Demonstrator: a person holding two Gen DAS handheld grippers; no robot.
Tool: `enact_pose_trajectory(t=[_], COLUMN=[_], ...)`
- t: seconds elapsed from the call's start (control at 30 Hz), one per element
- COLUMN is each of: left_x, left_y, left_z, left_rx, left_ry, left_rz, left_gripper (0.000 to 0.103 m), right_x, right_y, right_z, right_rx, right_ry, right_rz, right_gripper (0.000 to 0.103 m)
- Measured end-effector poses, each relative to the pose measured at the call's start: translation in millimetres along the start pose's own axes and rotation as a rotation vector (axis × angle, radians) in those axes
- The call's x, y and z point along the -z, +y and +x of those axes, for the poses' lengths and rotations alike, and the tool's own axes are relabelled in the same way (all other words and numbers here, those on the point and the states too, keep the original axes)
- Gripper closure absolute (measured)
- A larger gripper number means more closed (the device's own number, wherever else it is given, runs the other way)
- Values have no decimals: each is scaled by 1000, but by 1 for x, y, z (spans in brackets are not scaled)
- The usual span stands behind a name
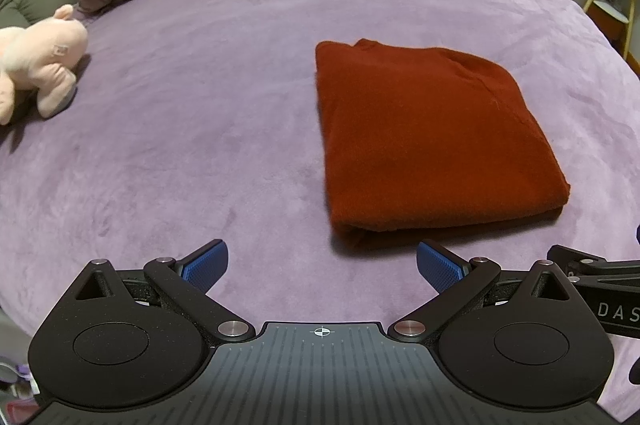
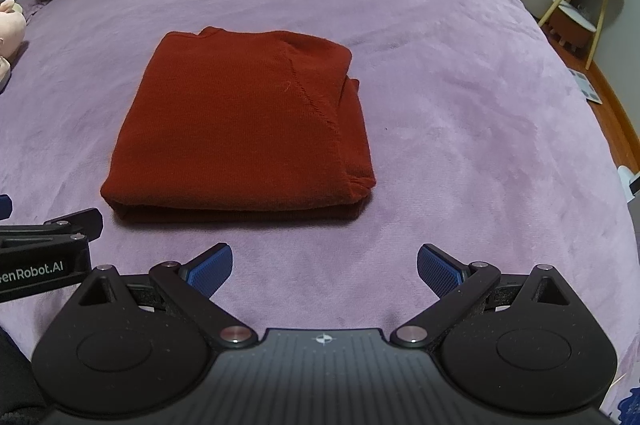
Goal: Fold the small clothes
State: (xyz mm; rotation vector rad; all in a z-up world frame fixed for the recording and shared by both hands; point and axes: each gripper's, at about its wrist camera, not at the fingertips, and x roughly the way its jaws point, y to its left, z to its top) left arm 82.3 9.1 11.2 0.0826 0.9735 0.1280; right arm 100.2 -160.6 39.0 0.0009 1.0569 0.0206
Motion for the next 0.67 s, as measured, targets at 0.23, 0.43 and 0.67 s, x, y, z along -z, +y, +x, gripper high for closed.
enact_pose_trajectory(t=[0.23, 0.43, 0.67], left_x=[0, 0, 2], left_y=[5, 3, 4], left_z=[-2, -3, -5], left_rx=[9, 0, 10], left_ry=[2, -7, -6], left_rz=[-6, -2, 0], left_gripper=[0, 0, 0], right_x=[0, 0, -1], right_y=[2, 3, 4], right_z=[-2, -4, -7], right_rx=[4, 8, 16], right_ry=[-5, -8, -21], right_rz=[-4, -6, -1], right_gripper=[4, 4, 4])
